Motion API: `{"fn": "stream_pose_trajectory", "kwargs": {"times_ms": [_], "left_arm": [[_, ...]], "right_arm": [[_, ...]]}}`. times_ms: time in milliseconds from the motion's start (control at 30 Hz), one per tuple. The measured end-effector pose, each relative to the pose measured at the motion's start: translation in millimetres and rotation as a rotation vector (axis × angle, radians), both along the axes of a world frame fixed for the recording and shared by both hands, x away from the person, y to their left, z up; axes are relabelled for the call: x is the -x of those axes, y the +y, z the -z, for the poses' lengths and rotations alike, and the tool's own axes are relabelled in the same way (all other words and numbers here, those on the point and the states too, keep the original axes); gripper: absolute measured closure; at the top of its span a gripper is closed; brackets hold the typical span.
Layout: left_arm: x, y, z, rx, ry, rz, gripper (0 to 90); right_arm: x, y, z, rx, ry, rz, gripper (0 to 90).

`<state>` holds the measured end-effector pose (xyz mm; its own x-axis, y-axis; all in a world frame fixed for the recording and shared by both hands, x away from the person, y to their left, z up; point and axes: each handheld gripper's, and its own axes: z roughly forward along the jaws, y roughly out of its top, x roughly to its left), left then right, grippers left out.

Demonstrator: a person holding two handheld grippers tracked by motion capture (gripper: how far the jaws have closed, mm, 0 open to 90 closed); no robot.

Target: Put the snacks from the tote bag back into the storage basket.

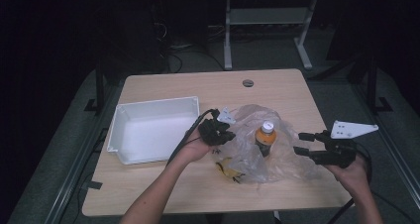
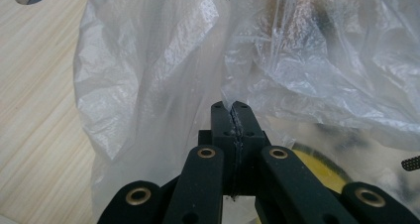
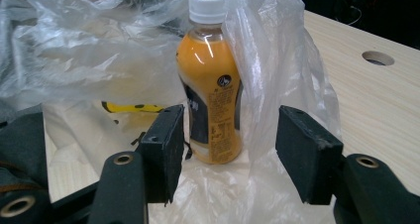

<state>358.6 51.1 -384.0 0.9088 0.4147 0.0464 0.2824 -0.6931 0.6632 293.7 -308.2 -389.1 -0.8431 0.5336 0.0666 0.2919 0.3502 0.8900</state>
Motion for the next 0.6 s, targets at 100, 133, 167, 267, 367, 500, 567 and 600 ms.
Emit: {"fn": "stream_pose_trajectory", "kwargs": {"times_ms": [100, 133, 167, 267, 367, 500, 567, 600], "left_arm": [[-0.4, -1.2, 2.6, 0.002, 0.011, -0.003, 90.0], [-0.7, -1.6, 3.8, 0.000, 0.008, -0.001, 90.0], [-1.0, -1.9, 5.1, -0.002, 0.011, 0.003, 90.0], [-0.4, -3.9, 10.9, -0.010, 0.019, 0.004, 90.0], [0.6, -5.6, 15.5, -0.022, 0.023, 0.011, 90.0], [2.5, -8.0, 21.0, -0.033, 0.028, 0.017, 90.0], [2.6, -8.4, 23.2, -0.037, 0.028, 0.020, 90.0], [2.9, -8.6, 24.3, -0.038, 0.028, 0.017, 90.0]], "right_arm": [[-6.8, 3.9, -1.9, 0.017, 0.000, -0.003, 43.1], [-9.1, 4.8, -2.7, 0.025, -0.003, -0.003, 43.1], [-11.4, 5.8, -3.3, 0.028, -0.004, -0.004, 43.1], [-17.5, 9.4, -4.9, 0.040, -0.001, -0.005, 44.6], [-22.8, 14.1, -4.4, 0.050, -0.010, -0.003, 49.6], [-30.2, 21.3, -1.5, 0.085, -0.005, 0.008, 61.5], [-34.6, 25.1, 0.3, 0.110, -0.002, 0.015, 71.8], [-36.6, 26.3, 1.0, 0.119, -0.001, 0.021, 77.0]]}}
